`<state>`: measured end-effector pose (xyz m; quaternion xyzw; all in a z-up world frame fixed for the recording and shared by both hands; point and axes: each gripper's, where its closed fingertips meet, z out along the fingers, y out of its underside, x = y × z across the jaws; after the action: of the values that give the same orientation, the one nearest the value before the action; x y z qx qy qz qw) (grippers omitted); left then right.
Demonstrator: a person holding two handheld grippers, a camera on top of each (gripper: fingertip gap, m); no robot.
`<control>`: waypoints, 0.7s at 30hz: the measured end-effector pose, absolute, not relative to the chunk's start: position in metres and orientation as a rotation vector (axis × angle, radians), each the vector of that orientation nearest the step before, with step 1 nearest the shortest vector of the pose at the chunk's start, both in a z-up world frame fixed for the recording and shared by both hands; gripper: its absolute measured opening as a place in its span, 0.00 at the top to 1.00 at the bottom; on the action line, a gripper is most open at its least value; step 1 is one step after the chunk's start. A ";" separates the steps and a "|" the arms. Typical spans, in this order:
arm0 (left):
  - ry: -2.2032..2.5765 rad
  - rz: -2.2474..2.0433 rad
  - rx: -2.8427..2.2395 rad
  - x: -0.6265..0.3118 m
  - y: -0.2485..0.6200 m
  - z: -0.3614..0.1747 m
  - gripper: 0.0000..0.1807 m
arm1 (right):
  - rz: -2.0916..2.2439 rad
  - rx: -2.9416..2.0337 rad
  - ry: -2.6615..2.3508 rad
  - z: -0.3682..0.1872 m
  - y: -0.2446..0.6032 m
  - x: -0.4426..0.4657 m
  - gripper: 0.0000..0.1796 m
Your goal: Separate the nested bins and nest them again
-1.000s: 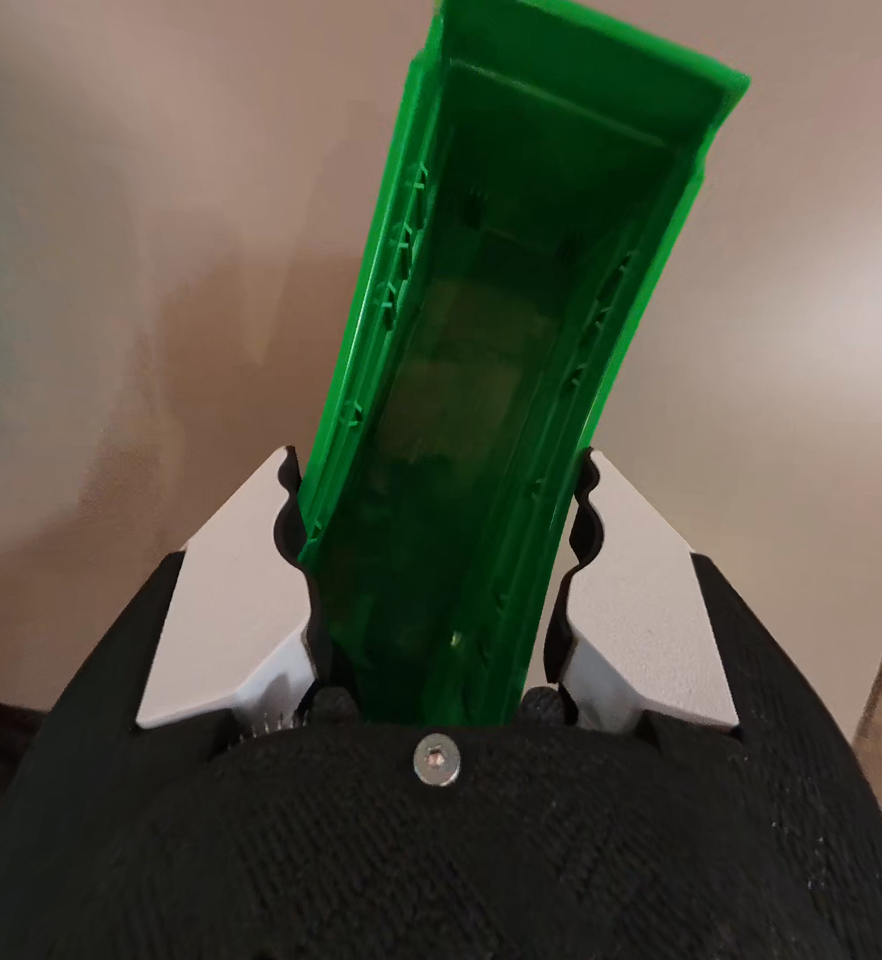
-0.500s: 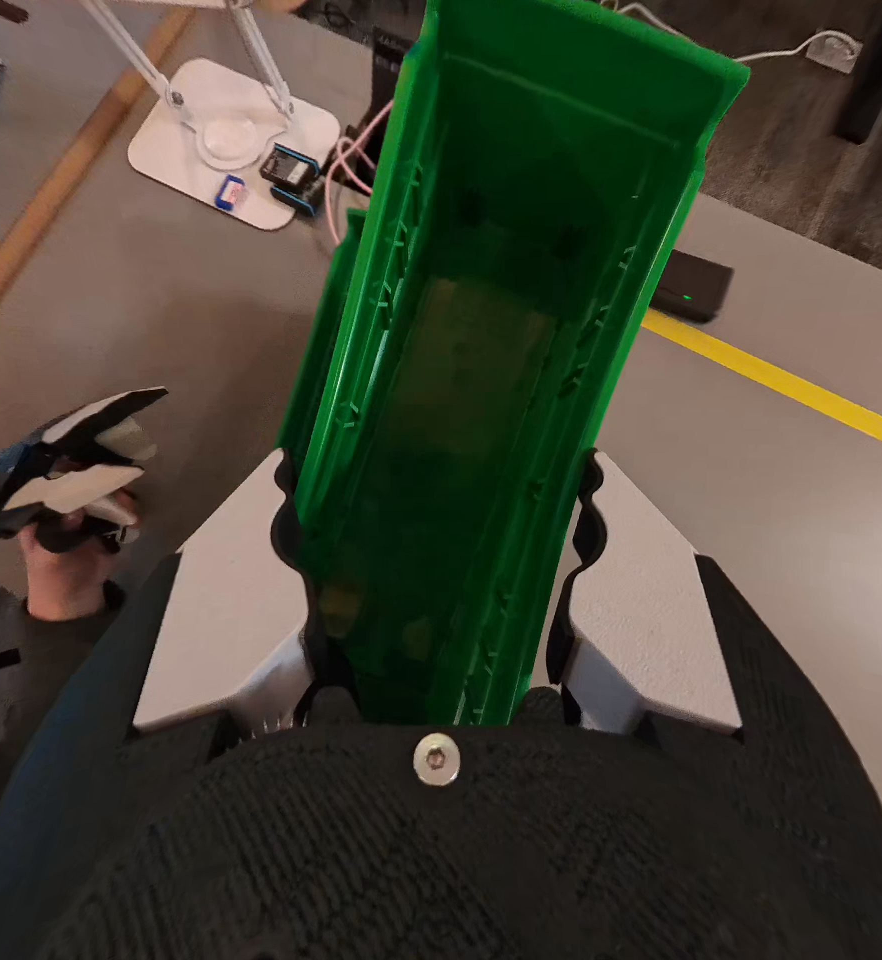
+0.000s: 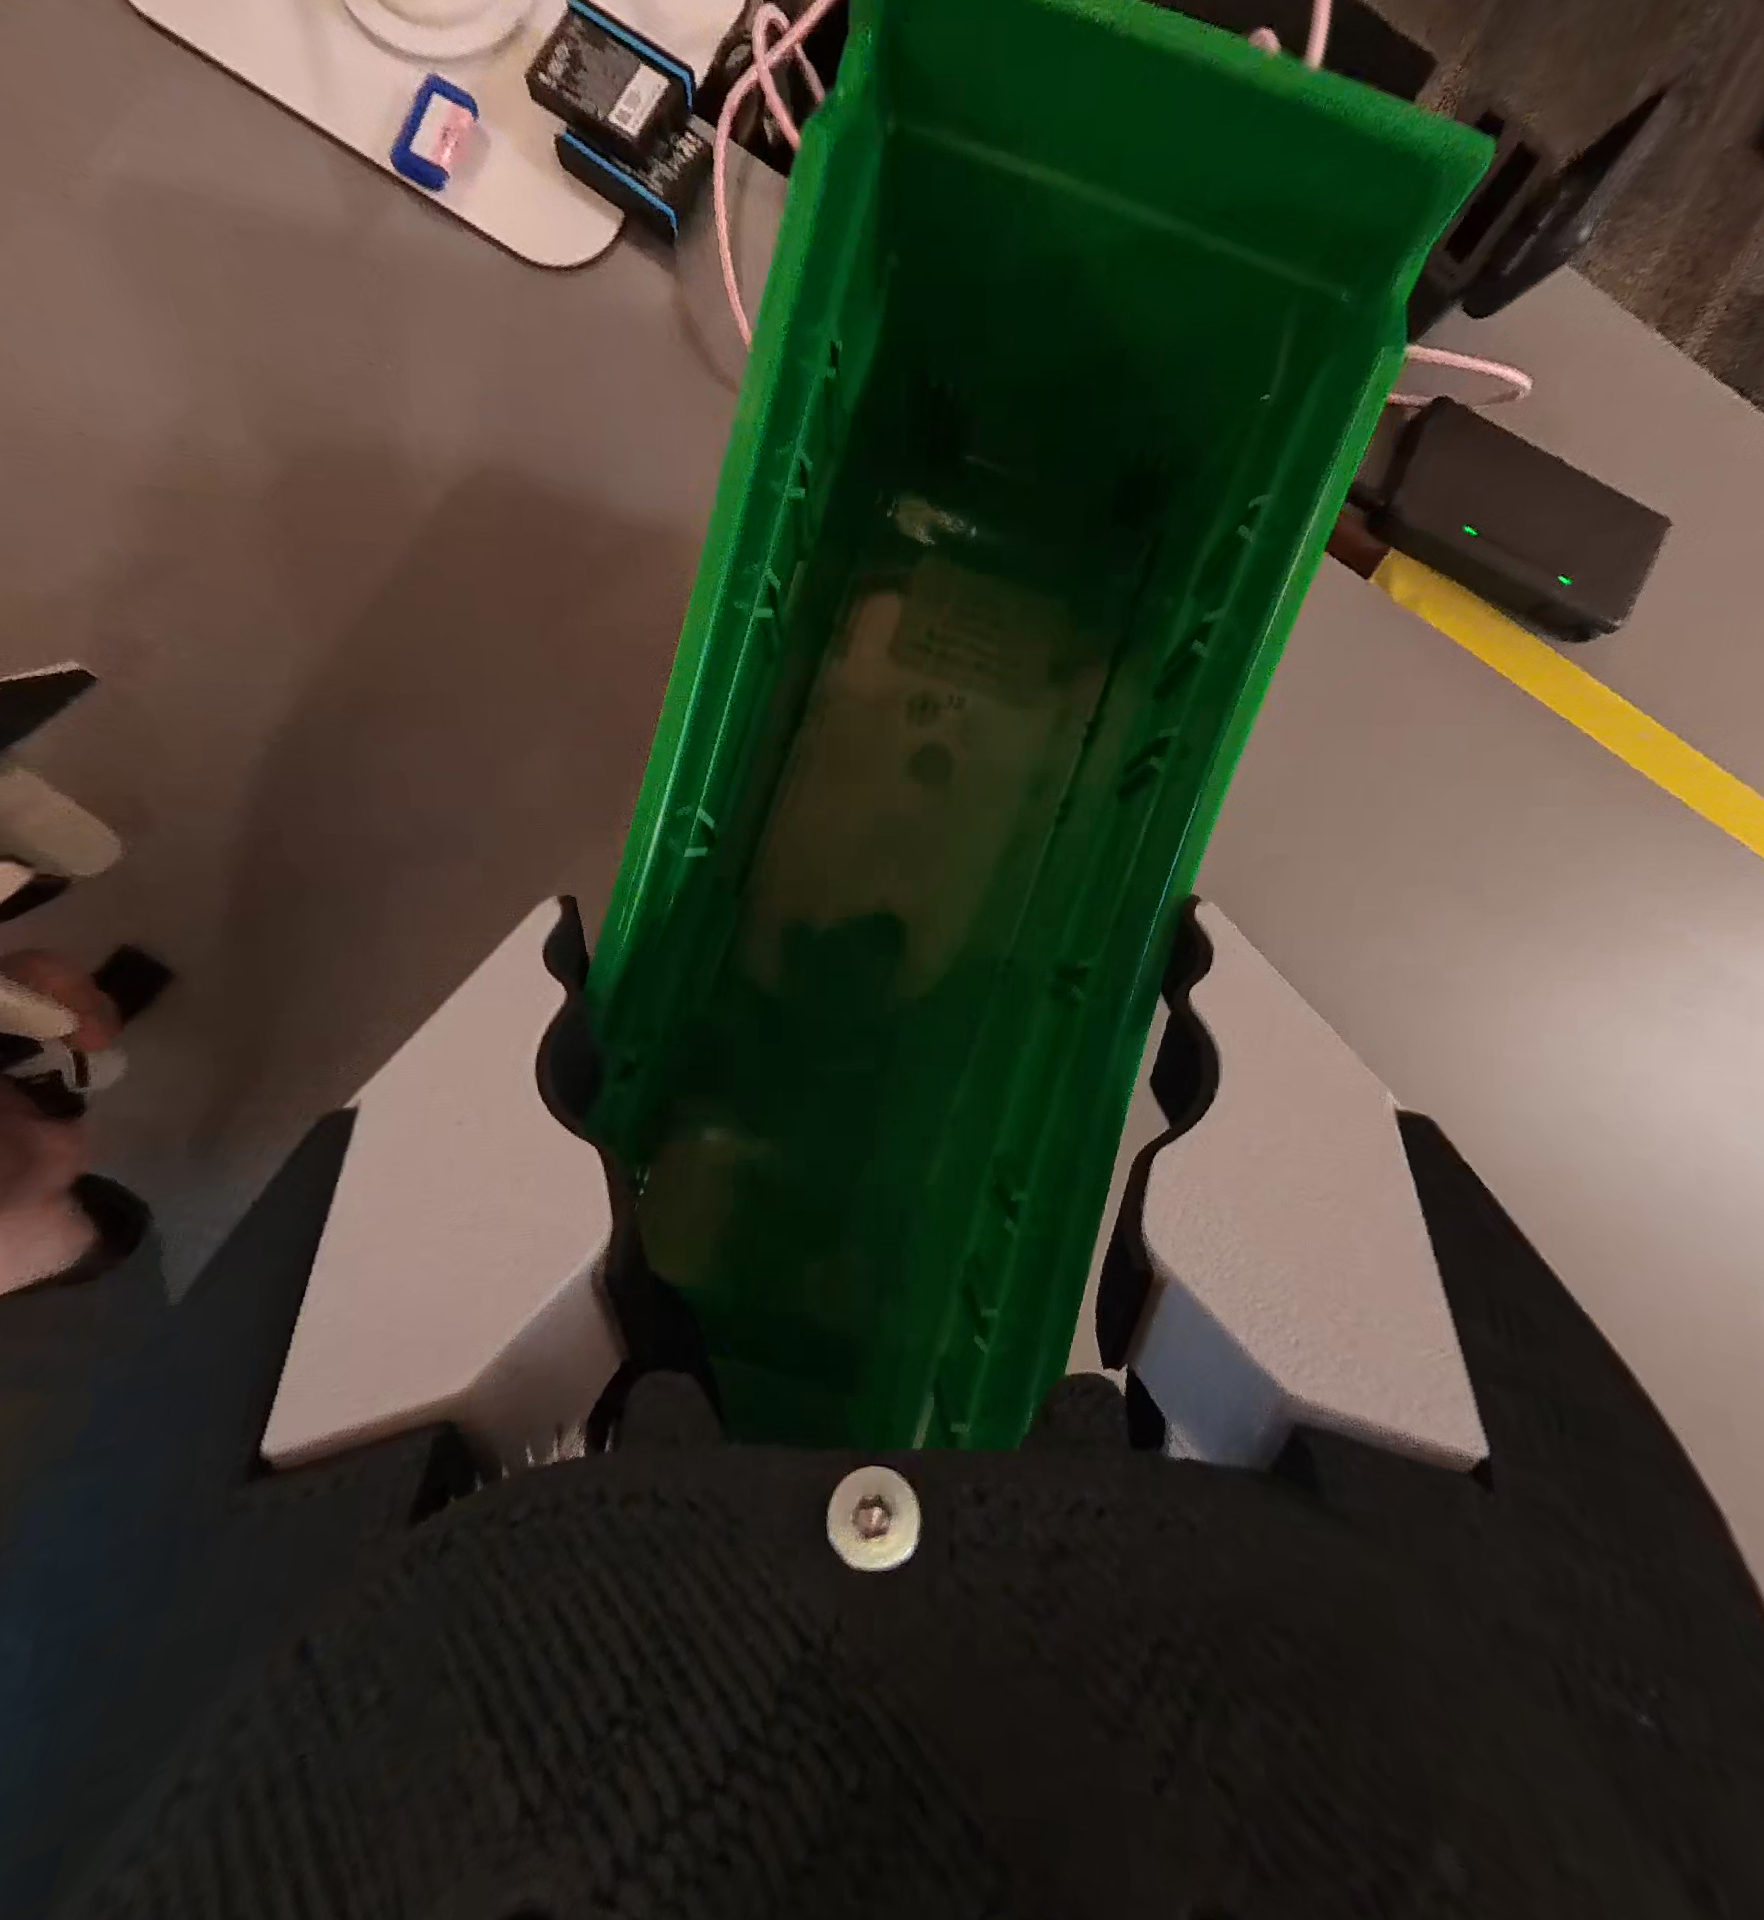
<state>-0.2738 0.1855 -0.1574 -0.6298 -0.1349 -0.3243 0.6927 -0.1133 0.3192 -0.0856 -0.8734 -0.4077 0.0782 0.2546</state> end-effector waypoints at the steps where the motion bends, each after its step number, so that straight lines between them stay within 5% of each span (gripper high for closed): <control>1: -0.301 -0.745 -1.388 -0.273 0.185 -0.155 0.61 | 0.221 -2.368 -1.114 -0.086 0.319 -0.115 0.39; 21: -0.301 -0.941 -1.428 -0.256 0.195 -0.173 0.61 | 0.276 -2.367 -1.084 -0.141 0.331 -0.120 0.27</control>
<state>-0.2564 0.1951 -0.1734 -0.6277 -0.1325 -0.4135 0.6461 -0.1204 0.3309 -0.1407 -0.8733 -0.4000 0.1020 0.2587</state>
